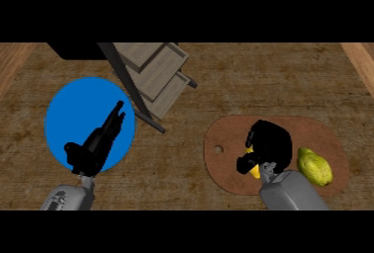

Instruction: Pick the lemon from the cutting board and place it in the tiered basket

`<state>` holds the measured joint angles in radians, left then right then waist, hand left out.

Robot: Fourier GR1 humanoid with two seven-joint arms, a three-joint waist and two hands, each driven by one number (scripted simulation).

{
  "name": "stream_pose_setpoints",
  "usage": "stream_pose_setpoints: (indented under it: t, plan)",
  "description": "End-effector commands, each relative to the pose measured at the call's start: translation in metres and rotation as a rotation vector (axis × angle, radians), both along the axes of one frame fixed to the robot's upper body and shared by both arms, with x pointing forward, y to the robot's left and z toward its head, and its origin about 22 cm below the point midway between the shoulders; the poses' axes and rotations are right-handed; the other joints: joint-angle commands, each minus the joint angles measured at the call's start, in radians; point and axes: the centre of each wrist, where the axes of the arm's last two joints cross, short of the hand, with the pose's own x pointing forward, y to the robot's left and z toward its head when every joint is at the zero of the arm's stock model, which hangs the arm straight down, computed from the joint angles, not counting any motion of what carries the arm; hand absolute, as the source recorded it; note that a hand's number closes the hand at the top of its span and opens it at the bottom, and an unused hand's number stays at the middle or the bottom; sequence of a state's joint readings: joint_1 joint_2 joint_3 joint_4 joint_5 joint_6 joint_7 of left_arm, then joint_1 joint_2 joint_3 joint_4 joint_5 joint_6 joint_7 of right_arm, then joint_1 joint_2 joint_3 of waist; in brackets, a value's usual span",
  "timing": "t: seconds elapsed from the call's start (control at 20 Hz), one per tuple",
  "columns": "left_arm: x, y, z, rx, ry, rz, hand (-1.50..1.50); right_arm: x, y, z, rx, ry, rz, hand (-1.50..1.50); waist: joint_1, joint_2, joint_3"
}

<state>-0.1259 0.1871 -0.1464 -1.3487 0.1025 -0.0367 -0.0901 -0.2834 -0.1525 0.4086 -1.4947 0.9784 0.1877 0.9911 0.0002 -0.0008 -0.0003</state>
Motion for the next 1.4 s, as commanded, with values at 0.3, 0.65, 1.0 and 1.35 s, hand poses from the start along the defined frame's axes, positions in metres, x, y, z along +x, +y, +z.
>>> stream_pose_setpoints:
  t: [0.3, 0.65, 1.0, 1.35]
  plan:
    - [-0.006, 0.014, 0.007, 0.003, 0.005, 0.053, 0.0, -0.073, -0.028, 0.11, -0.044, -0.145, -0.166, 1.5, -0.053, -0.021, -0.003]
    - [-0.004, 0.002, 0.002, 0.015, 0.014, 0.011, 0.0, -0.112, -0.007, 0.186, 0.377, -0.529, -0.155, 1.5, -0.013, -0.011, -0.003]
    - [0.003, -0.01, -0.001, 0.009, -0.003, 0.017, 0.0, -0.098, 0.02, 0.245, 0.322, -0.697, -0.063, 1.5, 0.0, -0.009, -0.005]
    - [-0.005, -0.002, -0.003, -0.003, 0.006, -0.043, 0.0, -0.047, 0.048, 0.296, 0.35, -0.724, -0.075, 1.5, 0.034, -0.009, -0.007]
